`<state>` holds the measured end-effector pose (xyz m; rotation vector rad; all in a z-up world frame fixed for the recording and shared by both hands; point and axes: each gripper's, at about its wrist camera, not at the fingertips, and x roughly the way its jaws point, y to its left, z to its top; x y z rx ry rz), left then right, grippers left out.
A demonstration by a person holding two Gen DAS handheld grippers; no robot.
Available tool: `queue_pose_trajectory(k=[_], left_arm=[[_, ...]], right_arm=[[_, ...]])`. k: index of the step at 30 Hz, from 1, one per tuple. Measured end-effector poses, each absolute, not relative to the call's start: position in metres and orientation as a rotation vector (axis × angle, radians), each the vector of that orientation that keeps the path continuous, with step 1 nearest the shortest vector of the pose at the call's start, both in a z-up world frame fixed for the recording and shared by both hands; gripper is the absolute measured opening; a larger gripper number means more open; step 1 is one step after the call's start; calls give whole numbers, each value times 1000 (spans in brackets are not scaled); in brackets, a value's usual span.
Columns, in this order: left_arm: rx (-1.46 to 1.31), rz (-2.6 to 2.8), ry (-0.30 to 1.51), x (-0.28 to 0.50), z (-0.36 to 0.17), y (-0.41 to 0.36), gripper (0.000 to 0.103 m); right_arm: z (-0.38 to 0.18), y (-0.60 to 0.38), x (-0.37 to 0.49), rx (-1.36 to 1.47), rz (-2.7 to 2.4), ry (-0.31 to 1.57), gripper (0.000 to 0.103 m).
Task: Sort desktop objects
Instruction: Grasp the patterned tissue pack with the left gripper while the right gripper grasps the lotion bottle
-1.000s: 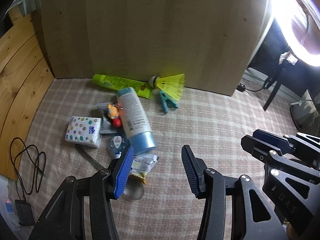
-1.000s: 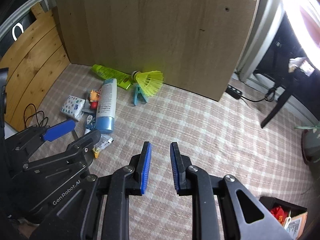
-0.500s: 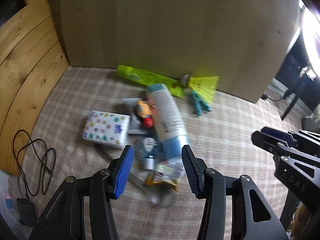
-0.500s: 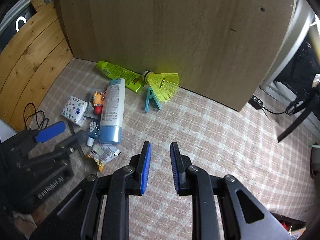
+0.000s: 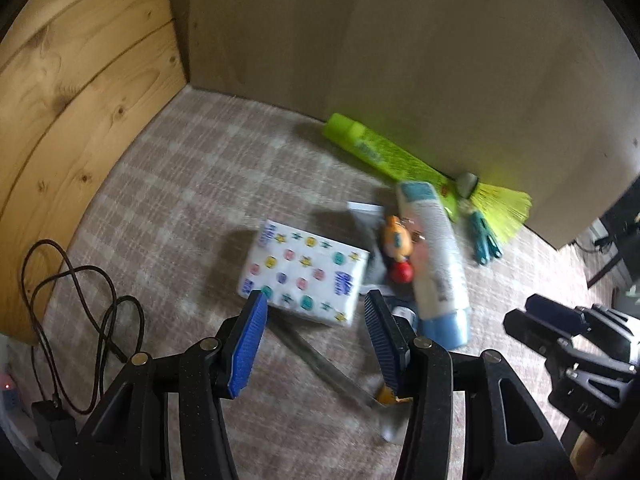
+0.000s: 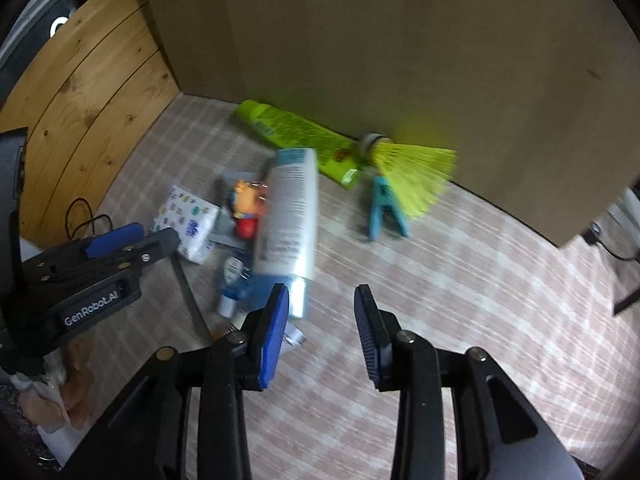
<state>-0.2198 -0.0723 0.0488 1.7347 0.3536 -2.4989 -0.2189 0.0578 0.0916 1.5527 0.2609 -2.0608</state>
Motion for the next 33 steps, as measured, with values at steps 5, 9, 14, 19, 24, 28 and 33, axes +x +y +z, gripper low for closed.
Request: queue_pose_trajectory(k=[5,9,14,19,24,28,33], left_arm=[[1763,-2447,400,-232,38,-89,49],[1788,-2407,453,-237,31,-96,49],[1806,-2363,538,-245,22,-102,54],[1818,-2365,530,-258,19,-98,57],[1861,-2388,442,-263,19,-89,61],[1883,-2423,336,-256,23,-79,68],[1921,-2451,182,-252,20,-62,75]], right_arm=[[74,31,-229,1599,-2022,303,36],[65,17,-234,1620,-2013,324,37],[55,5,-236,1639,-1999,333,41],[49,7,-241,1661,-1987,305,41],[43,14,-244,1695,-1976,324,41],[40,20,-246,1715,-1968,307,42],[37,15,-244,1718,-1950,358,43]])
